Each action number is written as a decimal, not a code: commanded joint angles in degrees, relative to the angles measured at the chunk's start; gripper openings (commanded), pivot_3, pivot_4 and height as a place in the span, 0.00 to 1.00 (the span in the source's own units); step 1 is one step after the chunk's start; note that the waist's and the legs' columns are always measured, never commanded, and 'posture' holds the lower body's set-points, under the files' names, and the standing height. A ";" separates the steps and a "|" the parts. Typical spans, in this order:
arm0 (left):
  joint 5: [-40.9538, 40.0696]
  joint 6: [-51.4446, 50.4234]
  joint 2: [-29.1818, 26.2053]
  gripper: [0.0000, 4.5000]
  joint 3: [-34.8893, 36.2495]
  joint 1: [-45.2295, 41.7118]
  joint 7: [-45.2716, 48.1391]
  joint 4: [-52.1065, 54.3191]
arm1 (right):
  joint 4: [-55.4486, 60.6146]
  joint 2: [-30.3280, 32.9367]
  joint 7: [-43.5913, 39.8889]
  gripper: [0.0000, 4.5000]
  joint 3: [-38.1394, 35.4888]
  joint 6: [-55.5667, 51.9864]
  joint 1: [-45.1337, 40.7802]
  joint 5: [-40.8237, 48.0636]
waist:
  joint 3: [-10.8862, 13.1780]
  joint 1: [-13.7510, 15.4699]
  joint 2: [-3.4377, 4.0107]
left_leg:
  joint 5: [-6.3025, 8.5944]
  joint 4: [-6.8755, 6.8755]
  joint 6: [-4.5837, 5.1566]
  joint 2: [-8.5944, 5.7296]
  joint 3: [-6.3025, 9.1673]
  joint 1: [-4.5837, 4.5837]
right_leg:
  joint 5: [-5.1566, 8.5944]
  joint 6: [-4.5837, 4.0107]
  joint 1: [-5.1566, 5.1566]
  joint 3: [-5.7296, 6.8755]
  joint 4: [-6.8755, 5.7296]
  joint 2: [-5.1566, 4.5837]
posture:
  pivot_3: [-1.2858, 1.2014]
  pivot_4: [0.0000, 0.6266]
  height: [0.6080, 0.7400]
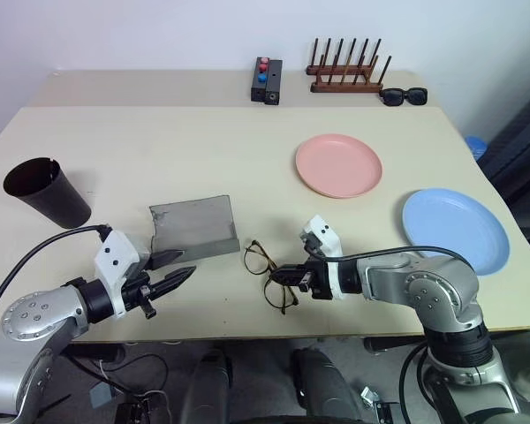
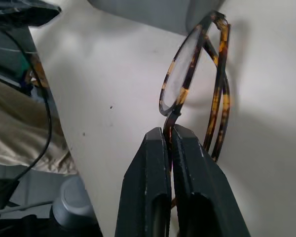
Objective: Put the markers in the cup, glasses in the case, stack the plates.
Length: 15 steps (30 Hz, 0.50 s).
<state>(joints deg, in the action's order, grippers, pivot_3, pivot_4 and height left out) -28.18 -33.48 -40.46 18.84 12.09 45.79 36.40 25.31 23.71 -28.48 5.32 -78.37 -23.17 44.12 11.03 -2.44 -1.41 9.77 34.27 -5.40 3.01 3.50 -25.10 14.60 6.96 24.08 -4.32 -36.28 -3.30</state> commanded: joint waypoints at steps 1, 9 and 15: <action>1.26 3.31 0.44 0.43 2.77 0.44 -1.68 -0.85 | 2.99 1.44 -1.51 0.01 -0.82 2.07 -3.19 0.86 | 0.00 -0.06 0.00 | 0.00 0.00 0.00 0.00 0.00 0.00 | 0.00 -0.01 0.00 0.00 0.00 0.00 | 0.52 0.24 1.00; 2.21 13.45 7.90 0.43 8.75 7.04 -4.76 -4.96 | -0.87 5.84 -11.52 0.01 8.41 14.97 -19.21 -5.87 | 0.02 -0.33 0.04 | 0.02 -0.08 0.03 0.02 -0.09 -0.01 | -0.02 -0.02 0.16 -0.04 0.02 0.00 | 0.52 0.24 1.00; 1.87 19.50 11.31 0.43 10.27 9.90 -5.09 -7.84 | -15.37 0.08 -22.77 0.01 19.62 31.55 -31.42 -15.80 | -0.01 -0.19 -0.02 | 0.02 -0.04 0.02 0.02 -0.11 -0.03 | -0.06 -0.08 0.14 -0.03 0.07 -0.01 | 0.52 0.24 1.00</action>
<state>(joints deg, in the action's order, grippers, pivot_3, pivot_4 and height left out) -26.25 -16.17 -29.26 27.31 21.45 40.97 28.02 12.46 24.89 -48.08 23.20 -51.94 -52.28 30.98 11.02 -2.63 -1.43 9.79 34.22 -5.38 3.04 3.39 -25.14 14.54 6.86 24.22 -4.34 -36.21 -3.30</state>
